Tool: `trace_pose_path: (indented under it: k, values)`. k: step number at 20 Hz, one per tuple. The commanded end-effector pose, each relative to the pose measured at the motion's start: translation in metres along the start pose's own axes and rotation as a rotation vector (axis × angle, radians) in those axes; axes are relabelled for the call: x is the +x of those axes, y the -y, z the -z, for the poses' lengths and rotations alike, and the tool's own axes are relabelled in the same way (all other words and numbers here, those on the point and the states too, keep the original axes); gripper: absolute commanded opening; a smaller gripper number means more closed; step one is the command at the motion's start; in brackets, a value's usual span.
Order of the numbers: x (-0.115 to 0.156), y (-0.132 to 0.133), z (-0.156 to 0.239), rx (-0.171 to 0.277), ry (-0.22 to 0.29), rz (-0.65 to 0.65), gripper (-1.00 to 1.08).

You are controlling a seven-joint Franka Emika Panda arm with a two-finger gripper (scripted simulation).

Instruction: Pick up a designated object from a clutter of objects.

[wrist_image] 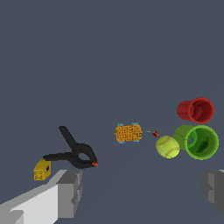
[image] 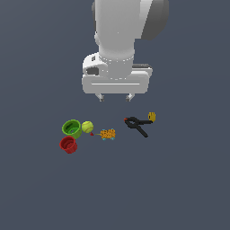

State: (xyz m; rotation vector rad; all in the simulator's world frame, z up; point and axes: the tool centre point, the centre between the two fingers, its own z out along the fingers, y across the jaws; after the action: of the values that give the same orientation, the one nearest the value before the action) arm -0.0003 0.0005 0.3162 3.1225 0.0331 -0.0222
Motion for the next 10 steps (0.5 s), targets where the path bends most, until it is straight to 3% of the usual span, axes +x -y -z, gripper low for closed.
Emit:
trace_pose_path:
  k: [1, 10]
  values:
    - [0.0000, 0.0000, 0.0000, 0.000, 0.000, 0.000, 1.00]
    - [0.0063, 0.0019, 0.0092, 0.016, -0.028, 0.007, 1.00]
